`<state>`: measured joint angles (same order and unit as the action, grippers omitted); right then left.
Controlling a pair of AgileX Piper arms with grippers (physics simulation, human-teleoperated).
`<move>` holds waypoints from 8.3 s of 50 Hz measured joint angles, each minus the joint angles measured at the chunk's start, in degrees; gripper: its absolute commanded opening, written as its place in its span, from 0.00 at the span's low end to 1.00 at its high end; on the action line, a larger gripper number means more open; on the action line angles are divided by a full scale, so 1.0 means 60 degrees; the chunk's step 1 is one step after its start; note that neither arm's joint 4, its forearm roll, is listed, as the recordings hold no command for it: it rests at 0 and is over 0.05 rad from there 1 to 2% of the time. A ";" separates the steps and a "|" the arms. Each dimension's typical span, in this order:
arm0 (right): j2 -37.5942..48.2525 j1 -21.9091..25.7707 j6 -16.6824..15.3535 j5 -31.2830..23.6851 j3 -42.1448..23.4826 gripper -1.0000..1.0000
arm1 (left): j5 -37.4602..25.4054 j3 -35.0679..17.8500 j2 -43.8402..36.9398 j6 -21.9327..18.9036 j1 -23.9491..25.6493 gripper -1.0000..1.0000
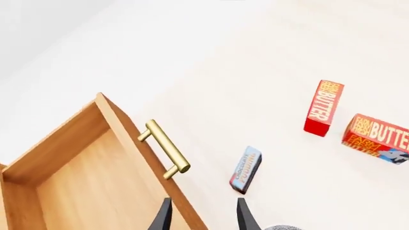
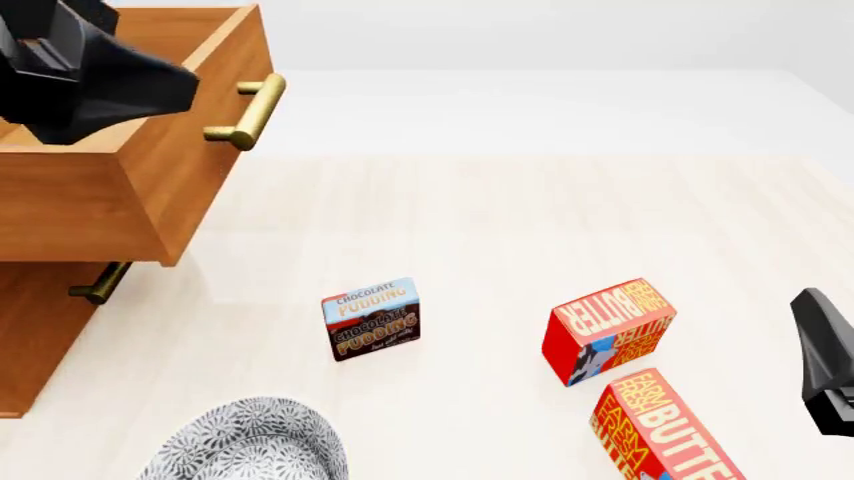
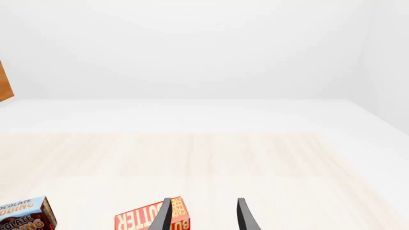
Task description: Put the chocolate pudding in the top drawer of the cabinet and close it.
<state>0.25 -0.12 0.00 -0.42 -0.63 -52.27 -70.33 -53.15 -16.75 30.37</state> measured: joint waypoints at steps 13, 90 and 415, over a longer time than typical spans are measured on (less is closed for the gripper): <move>0.0000 0.0000 0.0001 0.0000 0.0000 1.00 | 0.0619 0.0487 -0.0227 -0.0900 0.0675 1.00; 0.0000 0.0000 0.0000 0.0000 0.0000 1.00 | 0.3734 0.2532 -0.2439 -0.1895 0.1273 1.00; 0.0004 -0.0003 -0.0001 0.0009 0.0005 1.00 | 0.3937 0.2675 -0.1450 -0.1261 0.1843 0.00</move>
<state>0.28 -0.14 0.00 -0.37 -0.60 -28.64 -54.28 -61.85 -24.31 41.43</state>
